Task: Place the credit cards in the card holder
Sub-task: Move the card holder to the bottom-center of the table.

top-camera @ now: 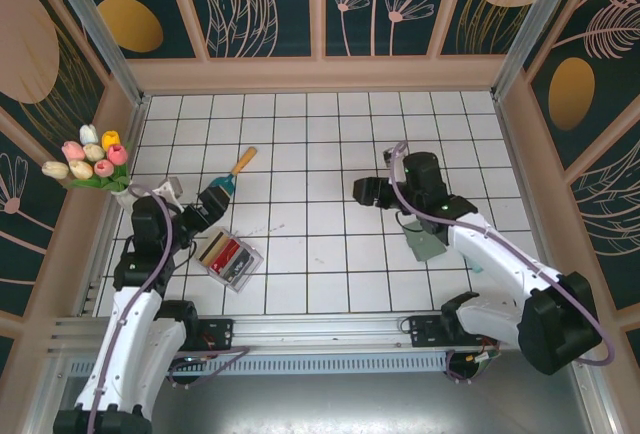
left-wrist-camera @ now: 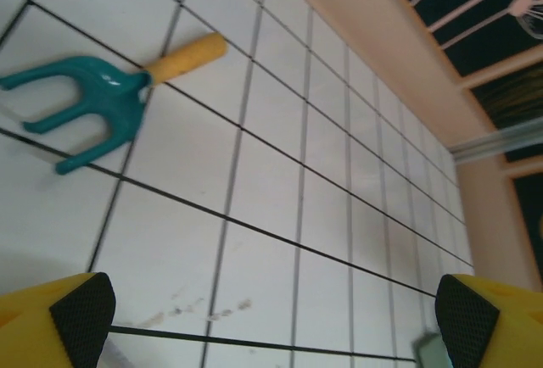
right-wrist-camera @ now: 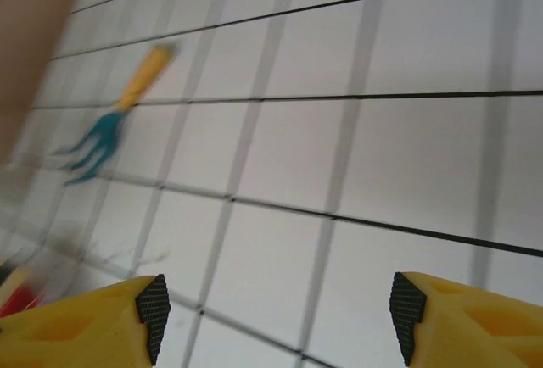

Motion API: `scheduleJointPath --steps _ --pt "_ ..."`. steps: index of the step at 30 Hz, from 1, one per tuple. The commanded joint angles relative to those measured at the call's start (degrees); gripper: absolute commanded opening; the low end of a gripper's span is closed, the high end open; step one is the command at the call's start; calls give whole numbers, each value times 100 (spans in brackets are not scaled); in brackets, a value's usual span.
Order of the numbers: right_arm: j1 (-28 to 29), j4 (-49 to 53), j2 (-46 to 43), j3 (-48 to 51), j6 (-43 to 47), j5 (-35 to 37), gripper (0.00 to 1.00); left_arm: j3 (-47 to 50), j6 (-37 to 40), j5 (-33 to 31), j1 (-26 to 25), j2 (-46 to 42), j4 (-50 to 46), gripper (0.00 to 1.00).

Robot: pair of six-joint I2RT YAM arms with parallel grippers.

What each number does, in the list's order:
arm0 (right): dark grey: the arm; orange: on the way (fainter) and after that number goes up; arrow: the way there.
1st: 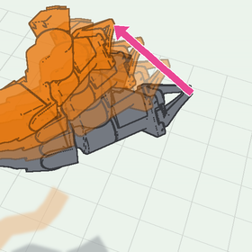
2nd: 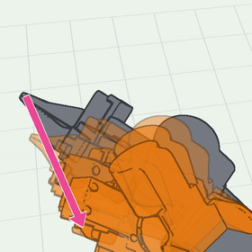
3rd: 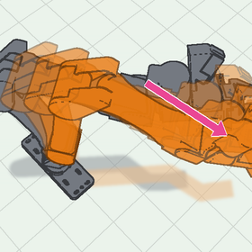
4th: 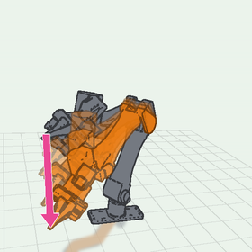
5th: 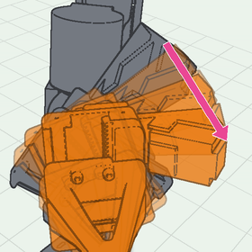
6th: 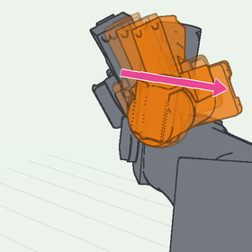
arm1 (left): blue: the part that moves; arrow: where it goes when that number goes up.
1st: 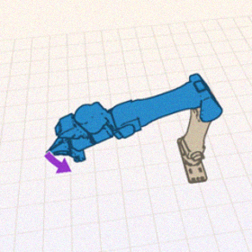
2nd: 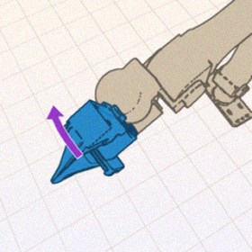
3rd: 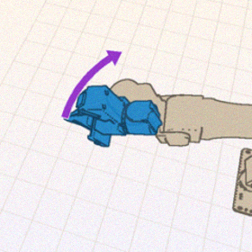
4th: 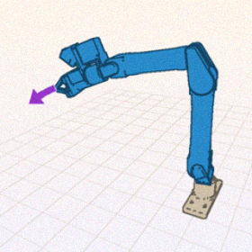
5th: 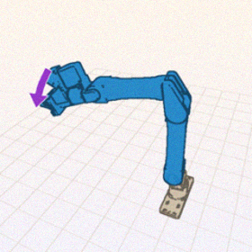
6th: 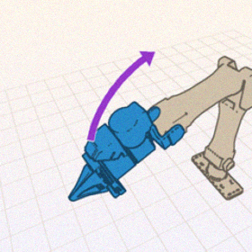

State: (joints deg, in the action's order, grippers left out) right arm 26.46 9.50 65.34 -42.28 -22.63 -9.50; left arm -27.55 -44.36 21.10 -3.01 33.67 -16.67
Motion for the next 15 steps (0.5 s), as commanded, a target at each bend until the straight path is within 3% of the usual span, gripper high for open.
scheduleJointPath --steps 1,3,5,8,10,15 --pt "-456 1309 -21 -7 -743 1720 73 -49 -197 538 -484 359 198 98" --pt "-710 1340 -144 353 -1023 1752 72 -174 -180 217 -1255 803 442 98" --pt "-1078 1081 -244 751 -1046 1098 71 -240 -278 61 -1893 1284 876 99" --pt "-1445 1068 -249 1069 -1301 1005 70 -263 -486 -222 -2558 1908 1601 99" --pt "-1512 969 -236 1244 -1435 1063 70 -356 -496 -391 -2815 2272 1802 99" --pt "-1516 331 140 1483 -1400 365 66 -662 -401 -741 -3101 2890 1790 99"
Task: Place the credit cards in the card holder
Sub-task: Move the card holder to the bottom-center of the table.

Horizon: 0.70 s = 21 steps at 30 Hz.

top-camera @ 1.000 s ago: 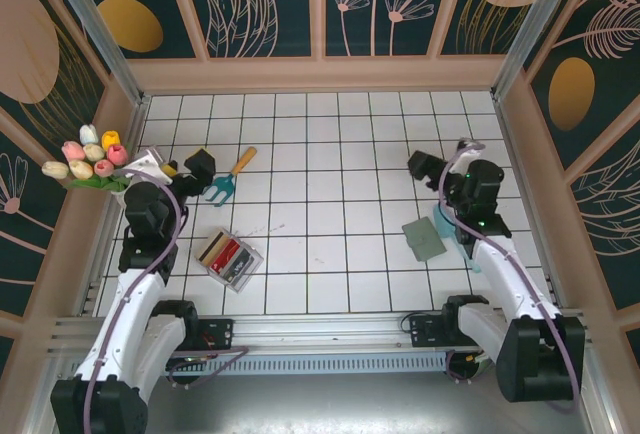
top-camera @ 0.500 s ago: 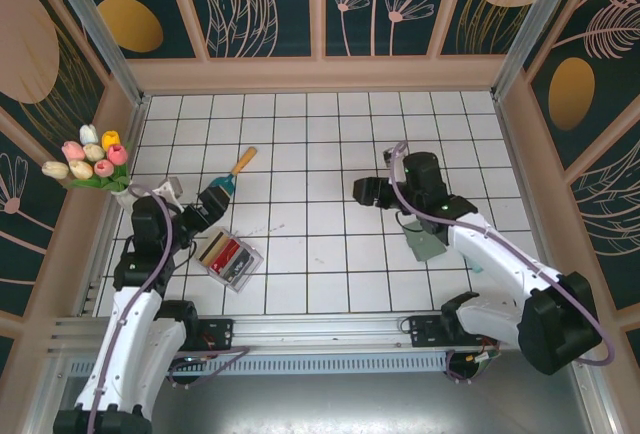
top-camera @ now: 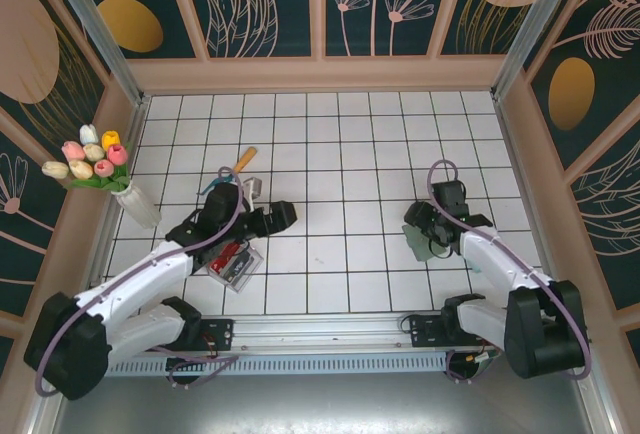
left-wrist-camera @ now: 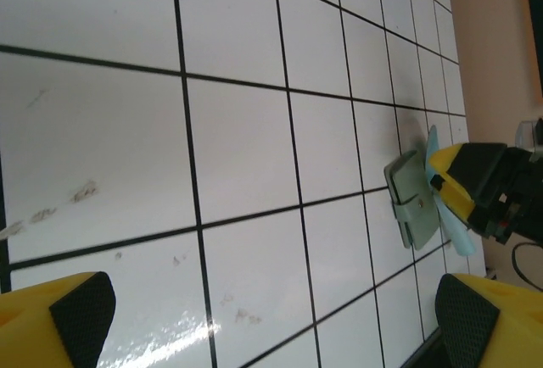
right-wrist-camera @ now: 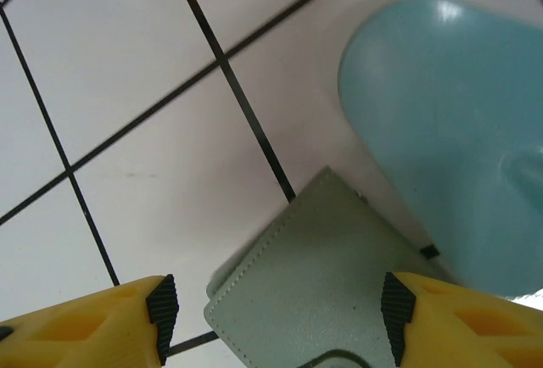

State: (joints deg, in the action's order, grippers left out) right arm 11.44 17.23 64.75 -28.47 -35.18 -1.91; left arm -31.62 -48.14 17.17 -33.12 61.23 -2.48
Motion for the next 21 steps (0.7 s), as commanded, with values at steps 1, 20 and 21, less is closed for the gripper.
scheduleJointPath --steps 1,20,21 --pt "5 -575 336 107 -65 -548 65 -287 -20 -384 -116 189 367 99" --pt "3056 -1160 503 -561 1778 -1927 53 -457 273 -430 -145 748 564 95" --pt "3053 -1151 313 -426 1571 -1865 50 -541 310 -300 -152 950 617 93"
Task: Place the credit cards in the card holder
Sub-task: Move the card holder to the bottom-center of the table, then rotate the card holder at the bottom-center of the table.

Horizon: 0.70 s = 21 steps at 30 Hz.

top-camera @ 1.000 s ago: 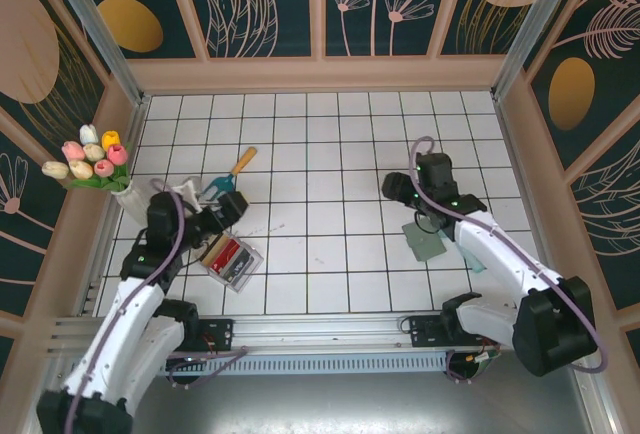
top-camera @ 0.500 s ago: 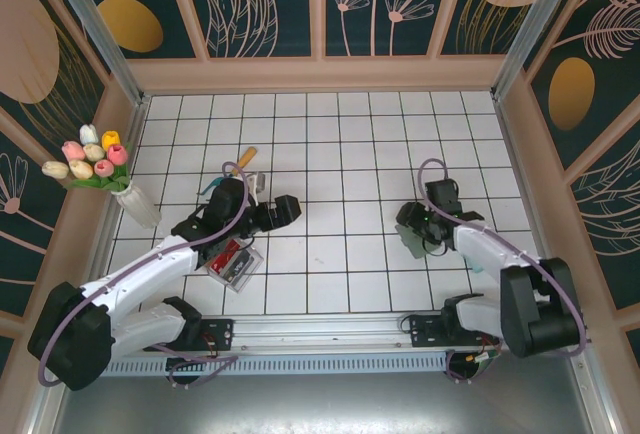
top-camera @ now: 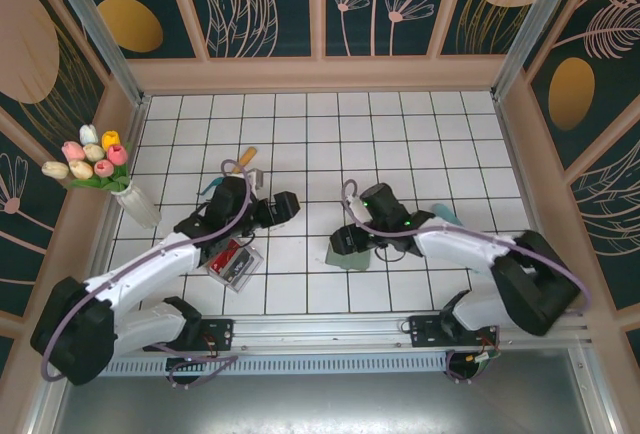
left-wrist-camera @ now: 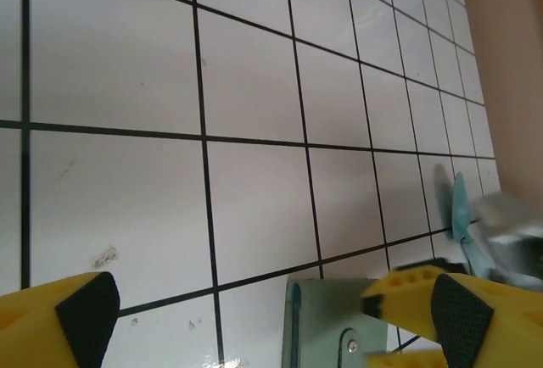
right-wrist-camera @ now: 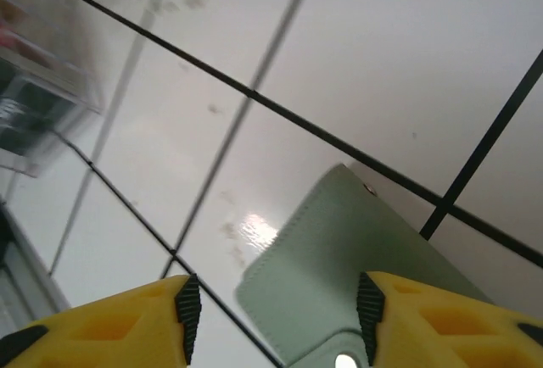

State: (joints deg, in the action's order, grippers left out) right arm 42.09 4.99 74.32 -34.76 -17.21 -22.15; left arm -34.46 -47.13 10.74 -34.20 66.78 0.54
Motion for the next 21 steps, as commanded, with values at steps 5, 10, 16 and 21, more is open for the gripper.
scheduleJointPath --steps 5,10,16,21 --pt "164 138 -1279 1070 -1272 34 35 -999 561 727 -268 1586 437 86" --pt "613 -45 -1712 1679 -1812 31 32 -1894 932 1034 -550 2818 285 77" --pt "470 26 -1549 1797 -2011 1032 32 -2492 1072 1193 -768 3777 280 77" --pt "-2 -491 -1134 1808 -2276 1407 30 -2408 844 1439 -870 4130 1017 73"
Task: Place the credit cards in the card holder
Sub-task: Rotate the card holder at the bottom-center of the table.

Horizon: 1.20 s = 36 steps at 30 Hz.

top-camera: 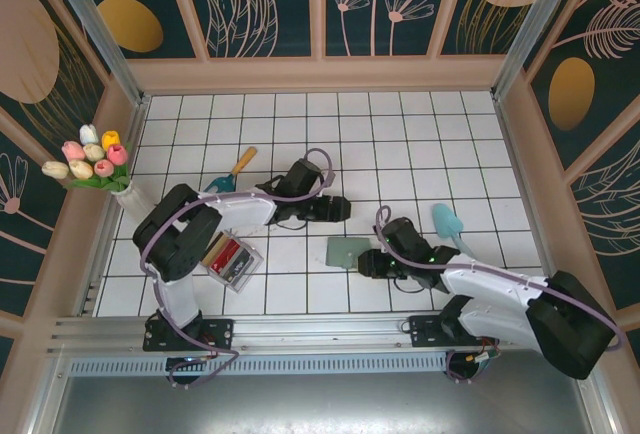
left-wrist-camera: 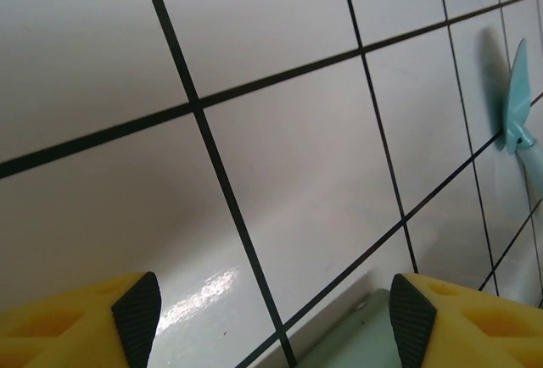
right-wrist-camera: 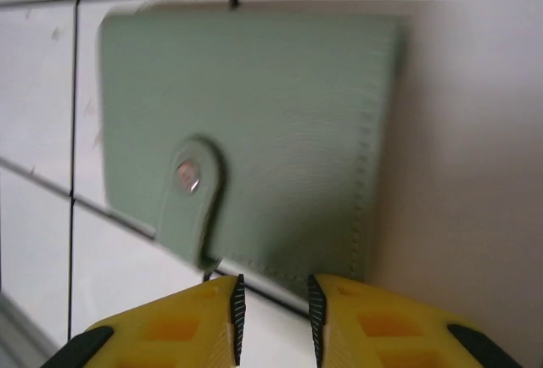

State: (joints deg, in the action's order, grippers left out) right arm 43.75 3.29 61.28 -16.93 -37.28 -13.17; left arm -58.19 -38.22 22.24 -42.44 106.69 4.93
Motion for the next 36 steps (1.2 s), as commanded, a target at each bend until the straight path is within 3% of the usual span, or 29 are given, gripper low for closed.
scheduleJointPath --steps 1,12,18,22,26,36 --pt "-273 -476 254 31 -252 511 30 -30 -103 385 -62 206 697 72" --pt "-887 -823 1472 -727 -51 276 30 1031 -696 116 -211 -227 1039 60" --pt "-851 -334 747 -572 -174 256 35 1988 -1141 207 -260 -783 1643 60" --pt "-704 -50 281 -348 -436 181 35 1960 -1055 356 -332 -664 1565 58" --pt "-696 -462 120 -17 -682 -102 35 1744 -949 476 -399 -472 1498 54" --pt "-694 -1112 954 -148 -900 -160 27 1789 -1118 917 -472 -497 1652 39"
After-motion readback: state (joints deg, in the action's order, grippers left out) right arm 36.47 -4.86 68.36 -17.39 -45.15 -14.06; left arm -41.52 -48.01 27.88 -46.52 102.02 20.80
